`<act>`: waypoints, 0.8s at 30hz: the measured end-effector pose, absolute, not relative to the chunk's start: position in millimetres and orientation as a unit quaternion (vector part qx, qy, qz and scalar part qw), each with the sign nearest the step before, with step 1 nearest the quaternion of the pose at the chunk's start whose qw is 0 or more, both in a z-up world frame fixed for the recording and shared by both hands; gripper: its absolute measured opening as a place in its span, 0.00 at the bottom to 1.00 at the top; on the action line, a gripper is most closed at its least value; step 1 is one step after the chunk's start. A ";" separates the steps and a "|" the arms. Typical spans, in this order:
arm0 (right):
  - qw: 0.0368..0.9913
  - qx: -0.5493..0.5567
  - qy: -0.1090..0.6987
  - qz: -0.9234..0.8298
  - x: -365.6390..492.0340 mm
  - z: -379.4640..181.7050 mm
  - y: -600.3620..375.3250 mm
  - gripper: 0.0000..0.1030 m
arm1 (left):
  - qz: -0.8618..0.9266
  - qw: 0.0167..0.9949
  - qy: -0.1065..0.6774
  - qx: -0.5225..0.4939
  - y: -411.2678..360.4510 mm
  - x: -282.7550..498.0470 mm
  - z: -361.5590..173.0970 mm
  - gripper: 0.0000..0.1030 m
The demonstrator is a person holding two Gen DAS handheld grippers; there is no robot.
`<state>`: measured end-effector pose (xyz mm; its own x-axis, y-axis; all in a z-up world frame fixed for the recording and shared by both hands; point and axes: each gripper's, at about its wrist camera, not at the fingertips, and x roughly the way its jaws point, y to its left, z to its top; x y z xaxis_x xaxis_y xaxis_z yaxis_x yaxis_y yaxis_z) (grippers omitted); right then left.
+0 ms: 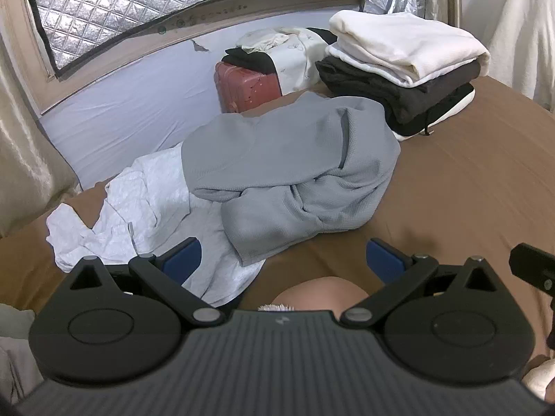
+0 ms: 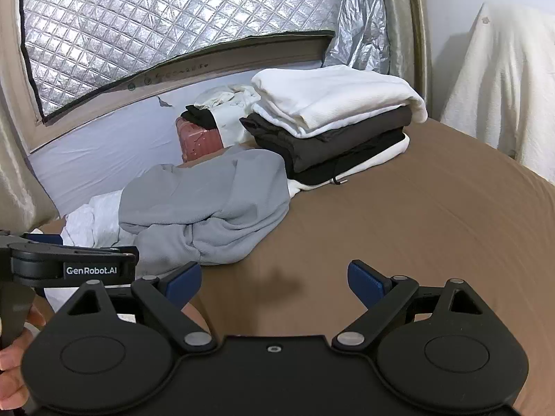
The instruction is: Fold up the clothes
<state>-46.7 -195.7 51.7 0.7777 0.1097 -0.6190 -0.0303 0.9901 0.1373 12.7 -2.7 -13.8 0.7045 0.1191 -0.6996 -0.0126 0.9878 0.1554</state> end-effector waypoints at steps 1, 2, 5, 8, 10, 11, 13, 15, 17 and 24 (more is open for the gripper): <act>0.941 0.060 0.331 0.037 -47.2 51.0 -195.8 0.91 | 0.036 0.920 0.383 0.071 -3.1 12.6 -13.9 1.00; 0.941 0.059 0.331 0.037 -47.9 50.2 -195.9 0.91 | 0.036 0.920 0.383 0.072 -3.4 12.4 -14.0 1.00; 0.941 0.058 0.331 0.038 -47.9 49.7 -196.2 0.91 | 0.038 0.920 0.383 0.076 -4.5 12.0 -14.1 1.00; 0.941 0.058 0.332 0.039 -47.4 49.3 -196.7 0.91 | 0.036 0.920 0.383 0.074 -4.5 11.3 -14.2 1.00; 0.941 0.059 0.332 0.038 -47.3 49.2 -197.1 0.91 | 0.036 0.920 0.383 0.073 -4.1 11.2 -14.2 1.00; 0.941 0.058 0.332 0.038 -47.4 49.5 -196.9 0.91 | 0.036 0.920 0.383 0.073 -3.8 11.3 -14.3 1.00; 0.941 0.059 0.332 0.038 -47.5 50.0 -196.6 0.91 | 0.036 0.920 0.384 0.072 -3.5 11.5 -14.6 1.00; 0.941 0.059 0.332 0.038 -47.5 50.2 -196.9 0.91 | 0.035 0.919 0.385 0.072 -3.8 11.8 -14.7 1.00; 0.941 0.059 0.332 0.038 -47.6 50.2 -196.9 0.91 | 0.035 0.919 0.385 0.073 -4.4 11.9 -14.8 1.00; 0.940 0.059 0.334 0.038 -47.2 49.3 -196.6 0.91 | 0.033 0.917 0.389 0.074 -6.0 12.1 -16.7 1.00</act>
<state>-47.2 -196.6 49.3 0.7738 0.1103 -0.6238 -0.0320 0.9903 0.1355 12.1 -6.0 -16.7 0.6946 0.1178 -0.7097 -0.0022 0.9868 0.1616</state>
